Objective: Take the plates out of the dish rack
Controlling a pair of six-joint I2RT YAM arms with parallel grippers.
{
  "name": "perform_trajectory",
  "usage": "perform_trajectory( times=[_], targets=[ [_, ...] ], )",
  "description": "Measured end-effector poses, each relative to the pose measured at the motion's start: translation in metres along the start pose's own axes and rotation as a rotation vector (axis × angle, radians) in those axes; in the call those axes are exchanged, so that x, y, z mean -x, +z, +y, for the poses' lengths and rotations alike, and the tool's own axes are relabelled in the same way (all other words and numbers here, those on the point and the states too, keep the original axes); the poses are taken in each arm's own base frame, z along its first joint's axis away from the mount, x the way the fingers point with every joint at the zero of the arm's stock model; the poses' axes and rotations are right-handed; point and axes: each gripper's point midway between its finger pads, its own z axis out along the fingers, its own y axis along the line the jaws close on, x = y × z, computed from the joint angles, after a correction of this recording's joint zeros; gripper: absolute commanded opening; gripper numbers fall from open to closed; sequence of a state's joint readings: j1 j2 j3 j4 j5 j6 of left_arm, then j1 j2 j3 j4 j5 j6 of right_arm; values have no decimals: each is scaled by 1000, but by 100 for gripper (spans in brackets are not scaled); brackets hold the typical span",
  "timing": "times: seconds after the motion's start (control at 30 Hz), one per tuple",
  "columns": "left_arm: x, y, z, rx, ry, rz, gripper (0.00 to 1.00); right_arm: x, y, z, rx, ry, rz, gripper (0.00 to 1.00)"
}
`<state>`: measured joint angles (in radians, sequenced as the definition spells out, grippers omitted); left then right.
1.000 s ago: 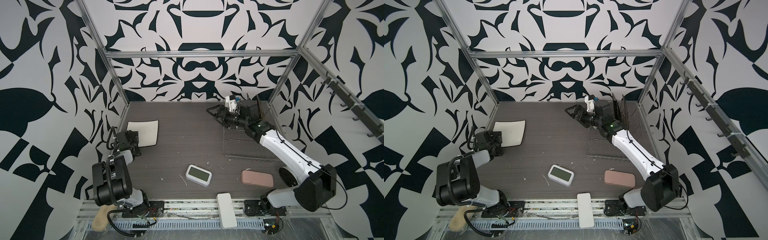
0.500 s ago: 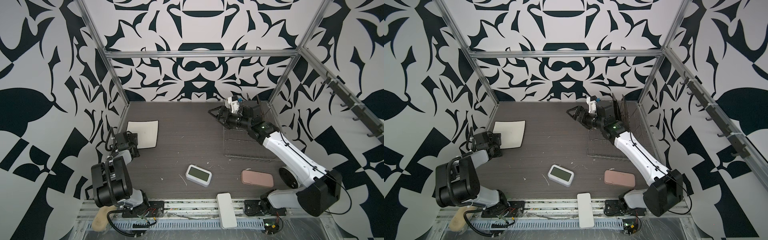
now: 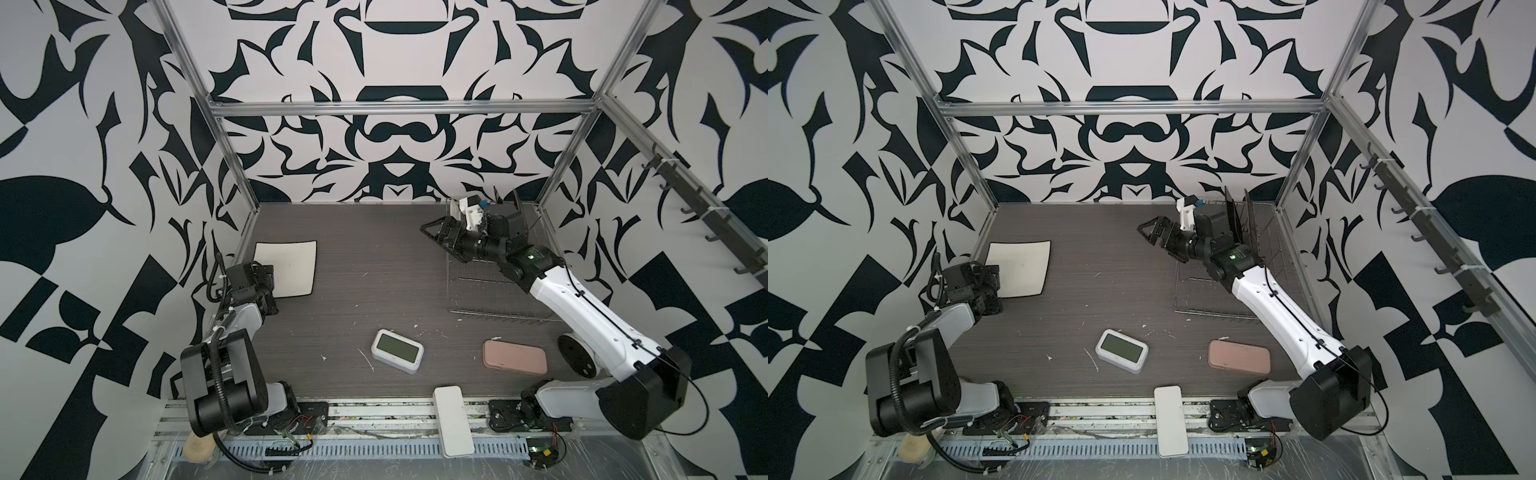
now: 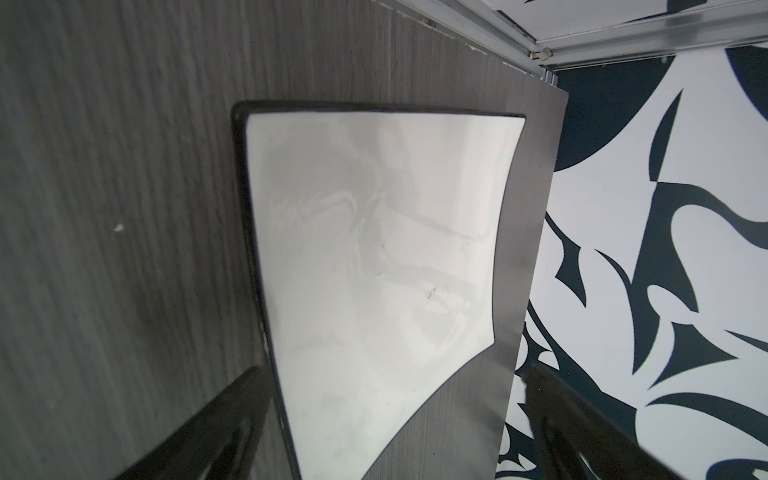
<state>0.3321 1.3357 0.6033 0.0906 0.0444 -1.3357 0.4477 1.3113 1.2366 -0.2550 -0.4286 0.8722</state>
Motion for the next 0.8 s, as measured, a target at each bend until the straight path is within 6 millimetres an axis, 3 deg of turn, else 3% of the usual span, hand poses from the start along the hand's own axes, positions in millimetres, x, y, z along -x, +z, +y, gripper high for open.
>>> perform_trajectory(
  times=[0.23,0.43,0.8],
  targets=[
    [1,-33,-14,-61,42,-20,99,-3,-13,-12,-82,-30,-17,99],
    [-5,-66,-34,-143,194,-17,99,6,-38,-30,-252,-121,-75,99],
    [-48,-130,-91,-369,500,85,99,44,-92,-58,-615,-337,-210,100]
  ],
)
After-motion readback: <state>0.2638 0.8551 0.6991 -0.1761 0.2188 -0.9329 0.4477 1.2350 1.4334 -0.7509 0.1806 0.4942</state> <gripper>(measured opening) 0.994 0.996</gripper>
